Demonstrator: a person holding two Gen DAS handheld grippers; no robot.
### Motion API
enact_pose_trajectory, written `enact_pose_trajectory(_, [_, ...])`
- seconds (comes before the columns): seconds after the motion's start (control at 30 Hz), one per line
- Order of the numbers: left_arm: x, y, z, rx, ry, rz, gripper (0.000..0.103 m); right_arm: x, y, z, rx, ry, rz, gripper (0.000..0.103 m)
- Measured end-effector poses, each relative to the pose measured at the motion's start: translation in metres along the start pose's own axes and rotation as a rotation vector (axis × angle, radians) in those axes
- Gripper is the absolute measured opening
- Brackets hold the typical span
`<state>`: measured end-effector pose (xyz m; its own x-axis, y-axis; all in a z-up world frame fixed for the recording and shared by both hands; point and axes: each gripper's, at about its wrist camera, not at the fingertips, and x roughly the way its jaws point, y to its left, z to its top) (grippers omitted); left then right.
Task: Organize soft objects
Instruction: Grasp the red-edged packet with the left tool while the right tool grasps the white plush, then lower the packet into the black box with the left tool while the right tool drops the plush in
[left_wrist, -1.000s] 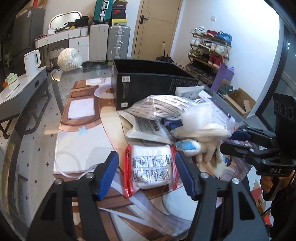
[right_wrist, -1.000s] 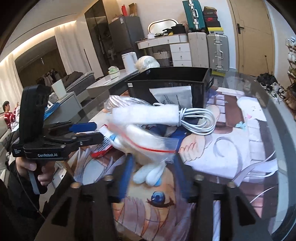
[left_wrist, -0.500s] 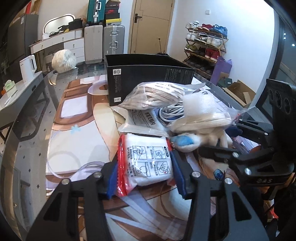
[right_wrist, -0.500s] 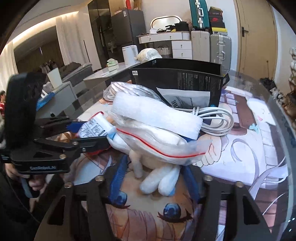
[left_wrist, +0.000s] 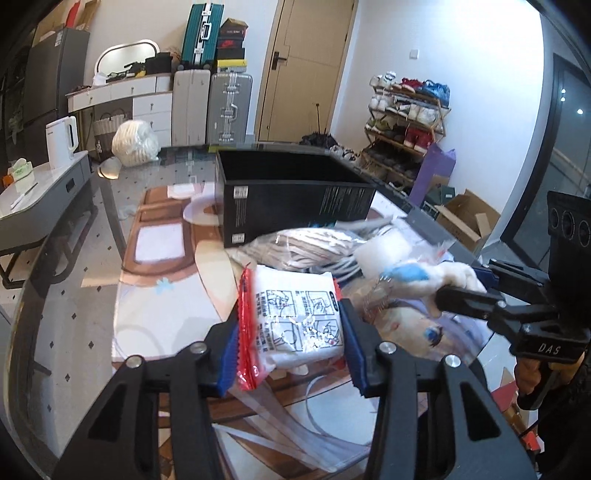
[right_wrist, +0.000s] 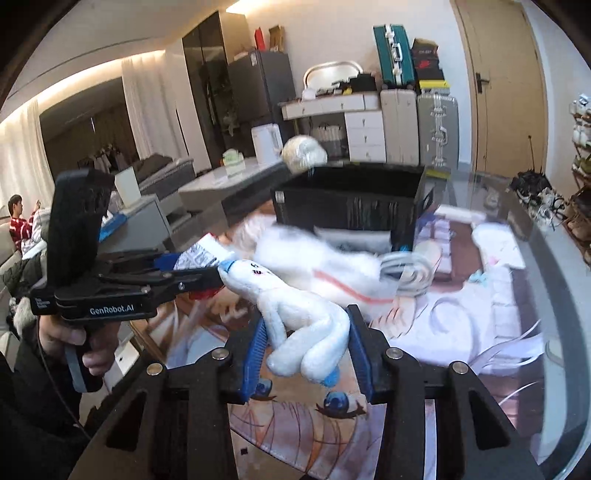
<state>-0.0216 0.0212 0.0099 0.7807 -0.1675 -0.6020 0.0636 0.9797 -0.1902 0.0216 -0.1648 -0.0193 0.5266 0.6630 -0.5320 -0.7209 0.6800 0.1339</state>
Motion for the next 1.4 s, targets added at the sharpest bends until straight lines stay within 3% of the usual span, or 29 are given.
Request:
enact_pose_trajectory(0.27, [-0.024, -0.005, 0.016, 0.001, -0.065, 0.003, 0.047, -0.026, -0.003, 0.020, -0.003, -0.073, -0.035, 0.042])
enact_pose_trajectory(0.53, [-0.023, 0.000, 0.031, -0.007, -0.077, 0.017, 0.047, -0.028, -0.012, 0.036, 0.013, -0.092, -0.067, 0.042])
enact_pose_trajectory(1.4, [0.049, 0.011, 0.120, 0.039, -0.076, 0.039, 0.047, 0.033, -0.071, 0.115, 0.075, -0.042, -0.181, 0.042])
